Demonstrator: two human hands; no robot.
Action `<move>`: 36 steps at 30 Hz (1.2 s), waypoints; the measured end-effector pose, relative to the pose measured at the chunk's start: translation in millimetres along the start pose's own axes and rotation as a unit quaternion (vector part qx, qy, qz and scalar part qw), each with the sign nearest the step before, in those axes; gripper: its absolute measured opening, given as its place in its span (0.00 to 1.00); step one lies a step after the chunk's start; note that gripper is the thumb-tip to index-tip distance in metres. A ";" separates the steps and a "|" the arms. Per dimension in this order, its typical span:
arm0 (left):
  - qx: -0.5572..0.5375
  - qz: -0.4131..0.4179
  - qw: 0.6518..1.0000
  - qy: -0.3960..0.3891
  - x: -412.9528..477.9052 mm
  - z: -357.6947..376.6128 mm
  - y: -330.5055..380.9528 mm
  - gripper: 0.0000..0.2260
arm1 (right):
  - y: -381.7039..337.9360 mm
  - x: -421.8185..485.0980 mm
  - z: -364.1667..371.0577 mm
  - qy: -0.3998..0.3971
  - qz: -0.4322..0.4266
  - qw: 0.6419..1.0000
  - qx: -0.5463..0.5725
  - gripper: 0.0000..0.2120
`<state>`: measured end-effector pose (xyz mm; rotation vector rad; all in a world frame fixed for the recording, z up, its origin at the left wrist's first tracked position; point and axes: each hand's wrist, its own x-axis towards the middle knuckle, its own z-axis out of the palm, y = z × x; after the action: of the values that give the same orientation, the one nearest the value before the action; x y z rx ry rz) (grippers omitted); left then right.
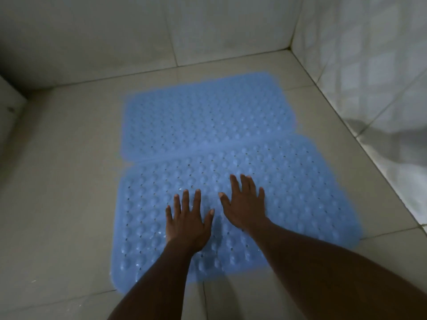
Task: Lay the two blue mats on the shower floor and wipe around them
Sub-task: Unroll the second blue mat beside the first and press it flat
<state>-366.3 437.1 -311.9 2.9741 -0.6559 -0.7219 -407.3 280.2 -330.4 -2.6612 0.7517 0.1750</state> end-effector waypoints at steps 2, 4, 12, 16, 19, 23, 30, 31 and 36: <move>-0.012 -0.021 1.000 0.004 -5.8 2.9 -18.6 0.32 | -17.7 -1.0 2.7 -0.005 -0.017 1.000 0.005 0.33; -0.027 -0.041 0.999 0.007 -10.1 6.1 -34.3 0.32 | -32.9 -1.6 5.9 -0.018 -0.029 0.999 0.012 0.33; -0.068 -0.076 0.995 0.019 -13.6 19.2 -76.3 0.32 | -60.1 -6.7 29.3 -0.029 -0.055 0.998 0.000 0.32; -0.086 -0.084 0.992 0.050 -9.7 32.2 -90.4 0.32 | -64.4 -11.1 49.9 -0.011 -0.064 0.998 -0.024 0.32; -0.085 -0.084 0.990 0.080 -8.3 43.7 -100.5 0.35 | -68.5 -13.0 66.1 0.025 -0.069 0.997 -0.039 0.32; -0.090 -0.083 0.987 0.107 -6.2 61.0 -110.7 0.33 | -71.6 -14.9 88.3 0.058 -0.066 0.994 -0.060 0.32; -0.065 -0.095 0.988 0.105 -3.0 78.7 -111.5 0.33 | -73.1 -16.2 99.8 0.081 -0.055 0.990 -0.106 0.32; -0.065 -0.094 0.989 0.098 -3.2 77.8 -111.2 0.33 | -73.4 -16.4 99.6 0.080 -0.053 0.989 -0.113 0.32; -0.061 -0.093 0.991 0.070 -4.0 78.4 -114.5 0.34 | -72.8 -17.8 101.8 0.064 -0.054 0.986 -0.145 0.33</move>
<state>-358.8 549.8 -392.6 2.9630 -0.3190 -0.5307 -386.1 385.0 -397.7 -3.0056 0.6611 0.0906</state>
